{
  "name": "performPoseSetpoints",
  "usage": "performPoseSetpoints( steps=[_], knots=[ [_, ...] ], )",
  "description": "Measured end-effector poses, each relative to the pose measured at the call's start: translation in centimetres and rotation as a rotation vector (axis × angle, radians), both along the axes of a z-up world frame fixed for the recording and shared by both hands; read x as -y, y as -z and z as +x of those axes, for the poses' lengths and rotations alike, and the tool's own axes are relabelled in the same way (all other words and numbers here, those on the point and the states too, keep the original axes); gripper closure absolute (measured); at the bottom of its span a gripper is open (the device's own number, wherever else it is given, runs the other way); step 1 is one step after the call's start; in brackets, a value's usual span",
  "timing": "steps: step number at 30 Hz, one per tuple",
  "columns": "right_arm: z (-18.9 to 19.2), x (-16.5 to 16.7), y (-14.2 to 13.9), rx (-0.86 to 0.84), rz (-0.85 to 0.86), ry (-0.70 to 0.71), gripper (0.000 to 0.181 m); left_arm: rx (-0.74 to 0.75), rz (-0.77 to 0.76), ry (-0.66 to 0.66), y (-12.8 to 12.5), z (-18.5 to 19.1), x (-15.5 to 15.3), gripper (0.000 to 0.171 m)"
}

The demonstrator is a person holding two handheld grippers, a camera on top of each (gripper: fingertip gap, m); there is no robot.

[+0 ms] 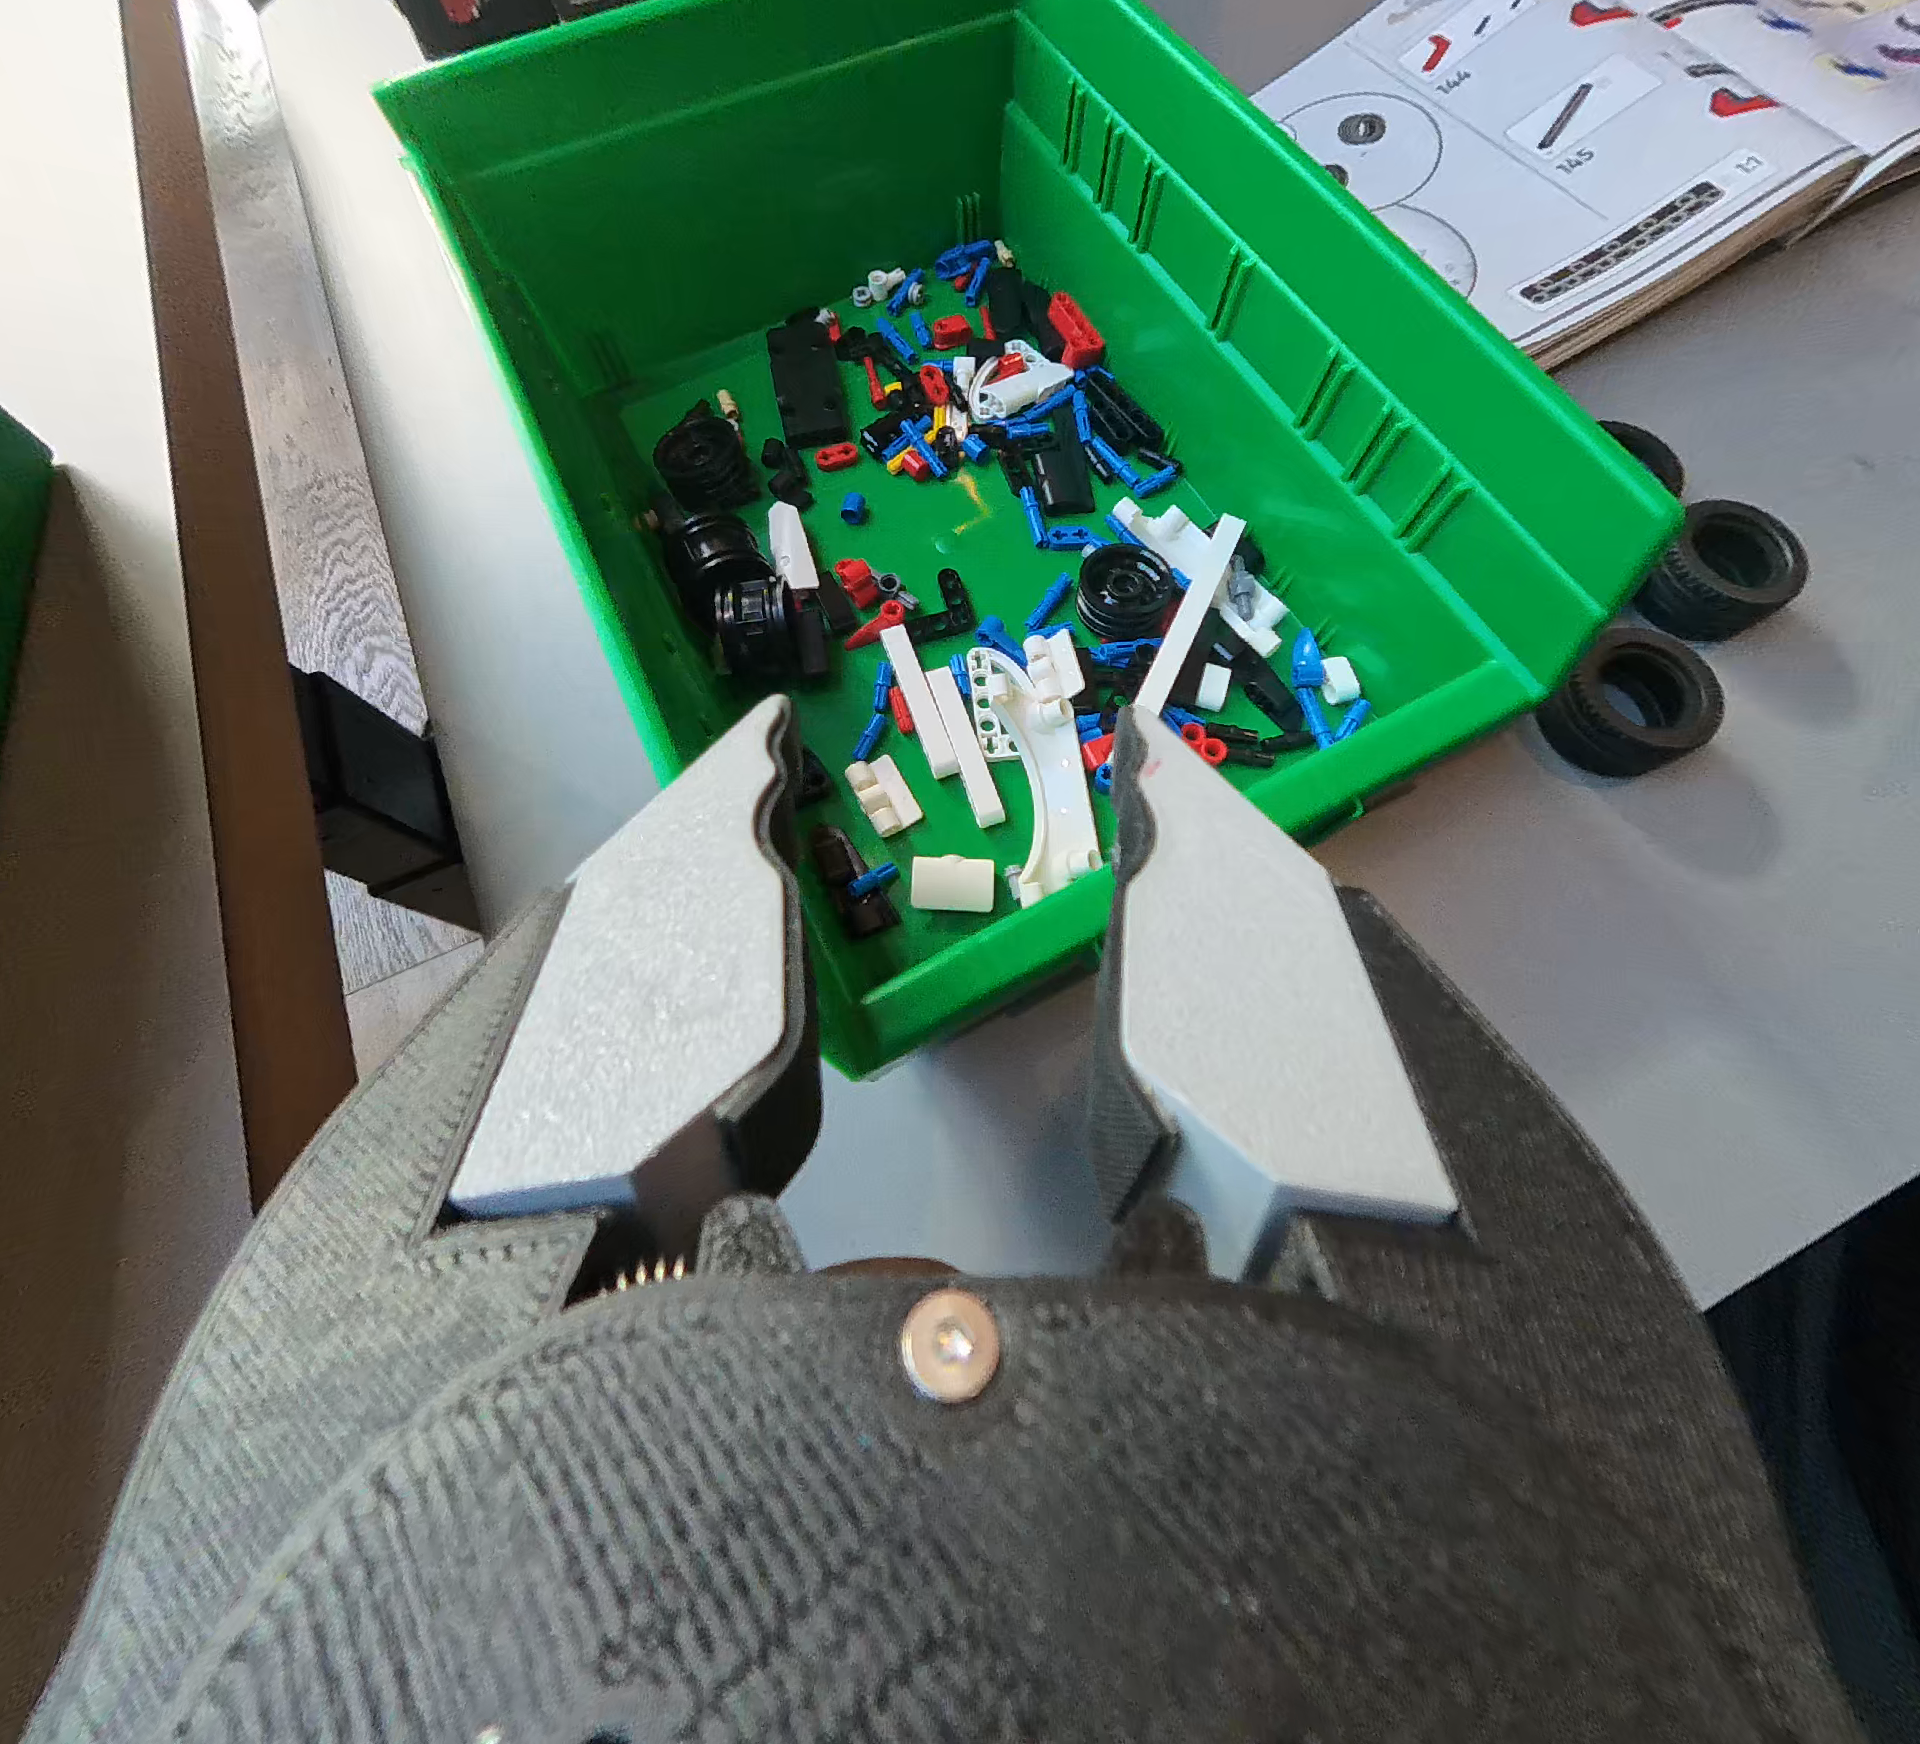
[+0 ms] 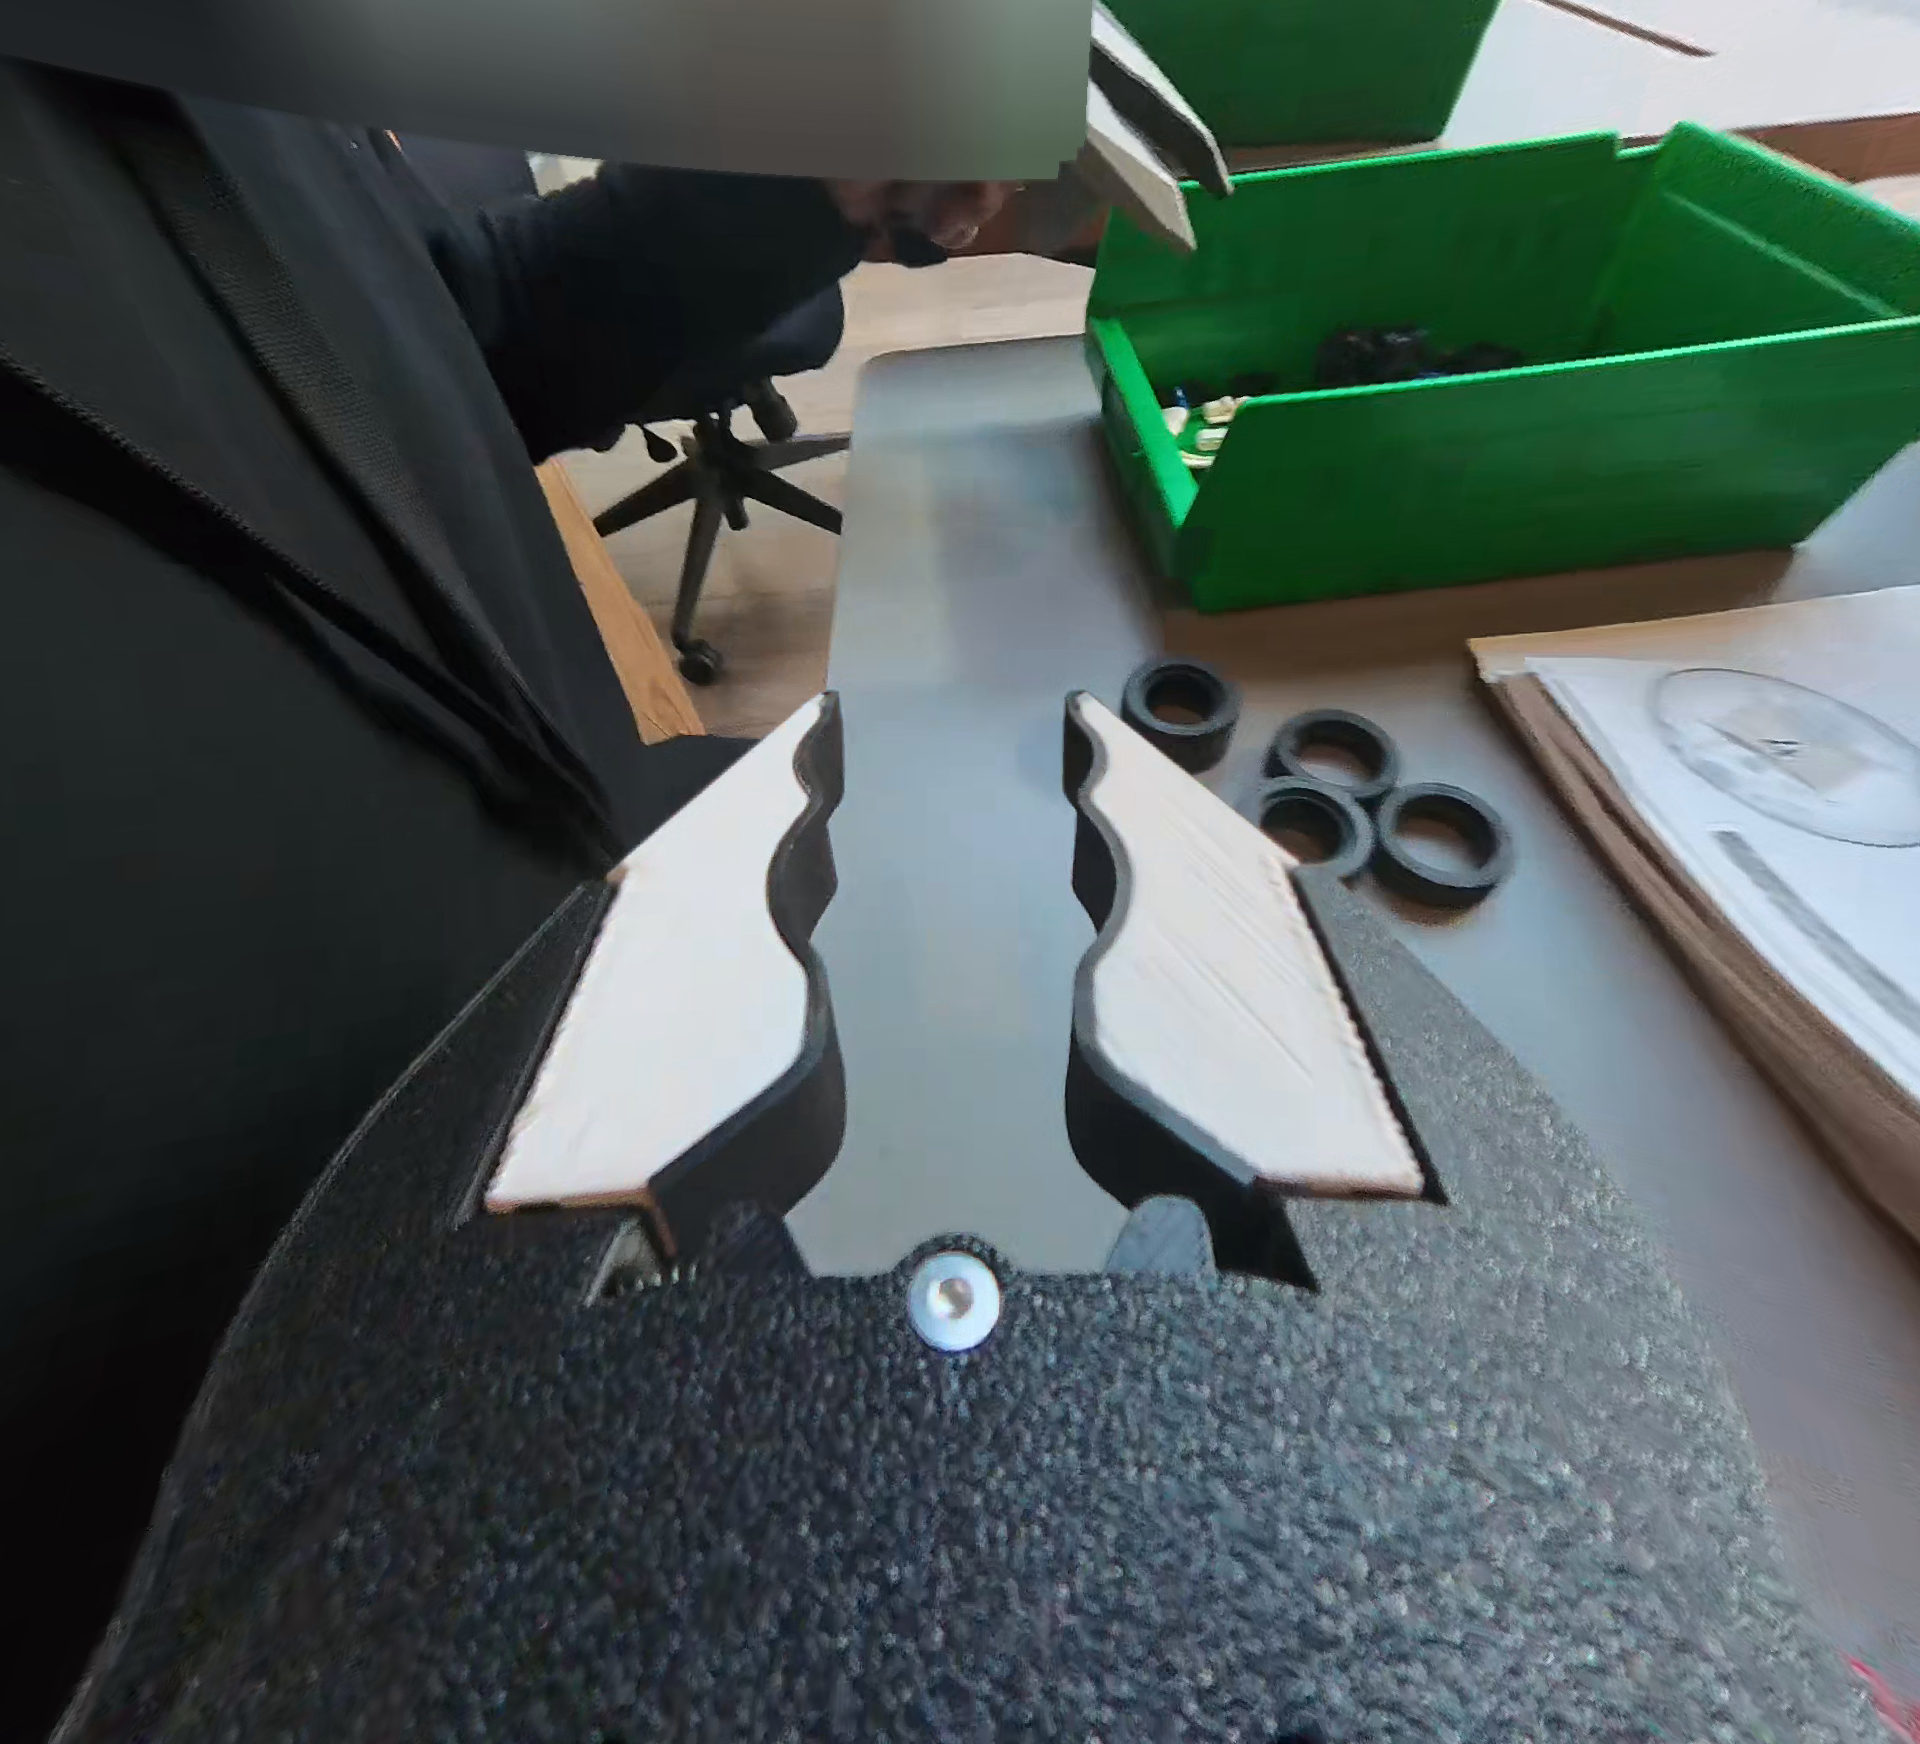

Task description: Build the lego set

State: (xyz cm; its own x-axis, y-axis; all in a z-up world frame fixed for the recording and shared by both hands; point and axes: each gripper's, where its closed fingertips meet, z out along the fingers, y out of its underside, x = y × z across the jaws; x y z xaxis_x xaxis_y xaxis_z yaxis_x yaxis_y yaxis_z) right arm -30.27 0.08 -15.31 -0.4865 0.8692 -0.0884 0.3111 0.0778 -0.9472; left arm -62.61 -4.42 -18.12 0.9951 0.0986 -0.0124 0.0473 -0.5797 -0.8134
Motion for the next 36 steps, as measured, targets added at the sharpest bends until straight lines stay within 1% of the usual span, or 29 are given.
performPoseSetpoints(
  steps=[1, 3, 6, 8, 9, 12, 14, 16, 18, 20, 22, 25, 27, 30, 31, 33, 36],
  knots=[
    [-0.4, 0.7, 0.6, 0.003, -0.021, -0.004, 0.139, -0.008, -0.012, 0.004, 0.1, -0.1, -0.2, 0.116],
    [-0.9, 1.4, 2.3, 0.023, -0.015, 0.001, 0.139, -0.039, -0.036, 0.033, -0.1, -0.3, -0.9, 0.131],
    [-1.1, 2.4, 4.5, 0.053, 0.014, -0.004, 0.14, -0.094, -0.121, 0.079, -1.0, -1.1, -3.7, 0.14],
    [-1.3, 2.7, 4.9, 0.044, 0.038, 0.012, 0.141, -0.112, -0.213, 0.113, -0.9, -2.0, -6.5, 0.163],
    [-1.4, 2.8, 4.9, 0.034, 0.034, 0.029, 0.143, -0.104, -0.273, 0.117, -0.3, -2.6, -8.1, 0.168],
    [-1.2, 2.9, 4.8, 0.03, -0.031, 0.051, 0.141, -0.07, -0.485, 0.091, 3.0, -4.6, -11.8, 0.166],
    [-0.9, 2.5, 4.7, 0.021, -0.06, 0.071, 0.142, -0.078, -0.614, 0.054, 5.7, -5.8, -13.0, 0.162],
    [-0.3, 2.4, 4.7, 0.014, -0.072, 0.072, 0.142, -0.069, -0.73, 0.014, 7.9, -6.6, -13.2, 0.163],
    [0.2, 2.2, 4.6, 0.003, -0.063, 0.073, 0.142, -0.028, -0.765, -0.022, 9.0, -6.8, -13.6, 0.157],
    [0.8, 2.0, 4.7, -0.004, -0.046, 0.068, 0.142, -0.005, -0.746, -0.049, 9.2, -6.8, -14.1, 0.15],
    [1.2, 1.7, 4.8, -0.008, -0.032, 0.07, 0.144, -0.024, -0.735, -0.067, 9.0, -7.1, -14.3, 0.151],
    [1.7, 1.2, 4.6, -0.02, -0.057, 0.073, 0.144, -0.026, -0.77, -0.094, 9.6, -7.6, -13.9, 0.153],
    [2.0, 0.8, 4.4, -0.03, -0.072, 0.081, 0.144, -0.033, -0.764, -0.107, 9.7, -7.8, -14.1, 0.161],
    [2.4, 0.4, 4.2, -0.042, -0.084, 0.093, 0.145, -0.047, -0.805, -0.112, 10.2, -8.3, -13.5, 0.164],
    [2.5, 0.4, 4.2, -0.045, -0.085, 0.096, 0.145, -0.041, -0.803, -0.109, 10.2, -8.3, -13.5, 0.169],
    [2.8, 0.5, 4.2, -0.048, -0.081, 0.095, 0.145, -0.016, -0.81, -0.11, 10.3, -8.0, -13.4, 0.169],
    [3.2, 0.5, 4.2, -0.048, -0.073, 0.096, 0.146, -0.028, -0.806, -0.106, 10.3, -8.0, -13.4, 0.169]
  ],
)
